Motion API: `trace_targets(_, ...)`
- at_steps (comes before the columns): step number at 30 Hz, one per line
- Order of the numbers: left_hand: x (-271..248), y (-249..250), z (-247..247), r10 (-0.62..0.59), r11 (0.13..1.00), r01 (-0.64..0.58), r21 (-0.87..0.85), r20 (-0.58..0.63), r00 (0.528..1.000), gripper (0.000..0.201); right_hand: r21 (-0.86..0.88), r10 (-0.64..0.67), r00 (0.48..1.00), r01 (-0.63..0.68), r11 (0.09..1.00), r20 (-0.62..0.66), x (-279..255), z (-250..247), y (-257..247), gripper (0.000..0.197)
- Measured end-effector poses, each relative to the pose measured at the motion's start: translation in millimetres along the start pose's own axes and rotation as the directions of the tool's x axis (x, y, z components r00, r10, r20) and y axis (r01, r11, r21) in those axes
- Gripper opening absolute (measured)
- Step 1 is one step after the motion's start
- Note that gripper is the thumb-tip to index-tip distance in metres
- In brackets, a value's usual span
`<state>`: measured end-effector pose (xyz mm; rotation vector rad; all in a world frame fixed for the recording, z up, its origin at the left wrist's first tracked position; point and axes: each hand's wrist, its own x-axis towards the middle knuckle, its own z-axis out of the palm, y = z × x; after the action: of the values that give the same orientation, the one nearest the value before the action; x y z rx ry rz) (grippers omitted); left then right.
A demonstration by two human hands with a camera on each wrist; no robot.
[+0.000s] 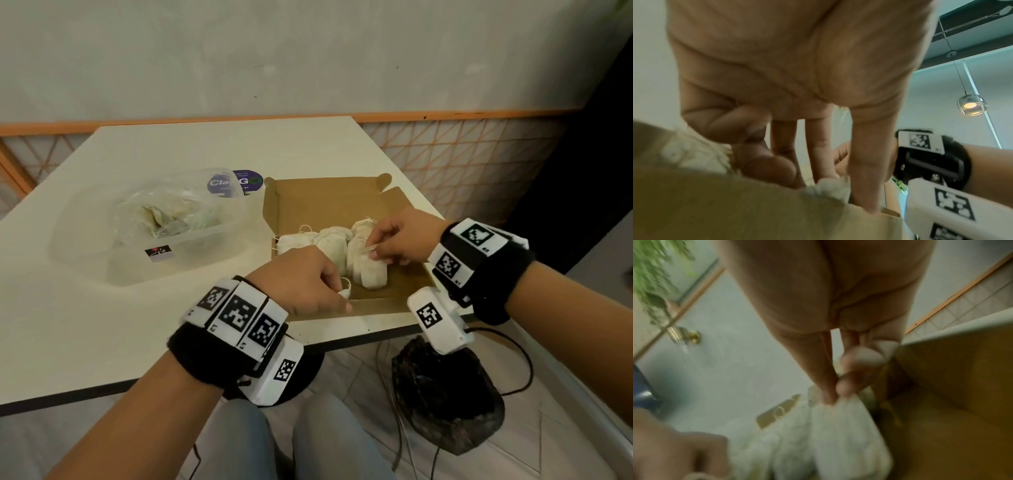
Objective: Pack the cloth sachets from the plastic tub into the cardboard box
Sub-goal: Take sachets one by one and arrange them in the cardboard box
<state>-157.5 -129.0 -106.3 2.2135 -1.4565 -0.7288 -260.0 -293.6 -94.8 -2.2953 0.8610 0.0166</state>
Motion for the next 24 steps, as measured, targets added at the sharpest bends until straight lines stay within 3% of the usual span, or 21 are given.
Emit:
trace_targets(3, -1, -2, -3, 0.029, 0.998, -0.032, -0.047, -0.048, 0.998, 0.006, 0.08, 0.056, 0.998, -0.056, 0.995, 0.0, 6, 5, 7, 0.015)
trace_targets(5, 0, -5, -6, 0.012, 0.984, -0.033, -0.174, -0.12, 0.993, 0.003, 0.121, 0.069, 0.997, -0.064, 0.991, -0.036, 8, 6, 8, 0.012)
trace_targets(9, 4, -12, -14, -0.11, 0.846, -0.037, -0.532, -0.242, 0.964, 0.007, 0.194, 0.062, 0.993, -0.041, 0.98, -0.1, 11, 7, 9, 0.008)
trace_targets(13, 4, -14, -20, -0.161, 0.8, -0.007, -0.6, -0.227, 0.96, 0.007, 0.183, 0.104, 0.994, -0.096, 0.978, -0.038, 9, 7, 9, 0.011)
trace_targets(16, 4, -15, -22, -0.15, 0.811, -0.013, -0.585, -0.229, 0.962, 0.007, 0.015, -0.005, 0.963, 0.009, 1.0, -0.269, 8, -2, 8, 0.021)
trace_targets(18, 5, -13, -22, -0.131, 0.82, -0.026, -0.572, -0.233, 0.964, 0.009, 0.095, -0.096, 0.937, 0.135, 0.986, -0.337, 1, -7, -2, 0.027)
trace_targets(19, 5, -11, -22, -0.118, 0.821, -0.034, -0.57, -0.227, 0.967, 0.009, 0.147, -0.137, 0.945, 0.187, 0.971, -0.297, -3, -6, -9, 0.03)
trace_targets(22, 6, -5, -21, -0.072, 0.841, -0.044, -0.539, -0.192, 0.979, 0.009, 0.222, -0.209, 0.978, 0.208, 0.953, -0.015, -13, 1, -25, 0.034)
trace_targets(24, 5, -5, -20, -0.062, 0.864, -0.038, -0.503, -0.181, 0.982, 0.008, 0.195, -0.223, 0.974, 0.212, 0.958, 0.038, -12, 4, -25, 0.021)
